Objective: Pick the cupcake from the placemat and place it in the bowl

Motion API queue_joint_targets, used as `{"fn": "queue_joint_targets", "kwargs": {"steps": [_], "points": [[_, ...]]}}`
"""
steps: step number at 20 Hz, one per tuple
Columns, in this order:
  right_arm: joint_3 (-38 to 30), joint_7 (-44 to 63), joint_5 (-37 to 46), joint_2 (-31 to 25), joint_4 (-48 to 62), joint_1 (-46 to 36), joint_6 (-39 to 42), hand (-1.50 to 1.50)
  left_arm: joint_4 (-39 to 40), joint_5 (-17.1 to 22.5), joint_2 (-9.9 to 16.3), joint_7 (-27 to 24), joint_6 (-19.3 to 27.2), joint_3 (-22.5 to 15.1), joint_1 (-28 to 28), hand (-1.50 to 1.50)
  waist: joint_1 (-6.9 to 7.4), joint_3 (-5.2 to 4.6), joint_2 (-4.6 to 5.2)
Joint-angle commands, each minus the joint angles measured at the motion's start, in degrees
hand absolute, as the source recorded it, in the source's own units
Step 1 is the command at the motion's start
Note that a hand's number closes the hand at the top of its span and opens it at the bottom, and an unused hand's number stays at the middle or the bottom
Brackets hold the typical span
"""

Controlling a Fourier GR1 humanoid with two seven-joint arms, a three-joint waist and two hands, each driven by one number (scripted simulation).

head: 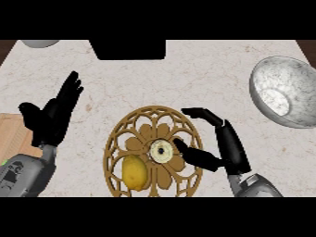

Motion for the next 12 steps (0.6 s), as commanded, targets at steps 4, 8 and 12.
{"fn": "queue_joint_targets", "kwargs": {"steps": [4, 8, 12], "points": [[14.9, -8.6, 16.7, 13.5, -5.6, 11.3, -19.8, -1.5, -2.6, -3.3, -4.4, -3.4, 3.3, -2.7, 2.8, 0.0, -0.08, 0.07, 0.38], [14.2, 6.6, 28.7, 8.5, -16.2, 11.0, -19.0, -1.5, -5.2, -5.3, -5.6, -4.6, 3.7, -4.4, 7.2, 0.0, -0.05, 0.0, 0.39], [13.4, 23.2, 41.2, 7.5, -21.4, 12.8, -11.4, -1.5, -5.0, -4.8, -4.1, -2.9, 2.7, -2.2, 5.6, 0.0, -0.48, -0.05, 0.36]]}}
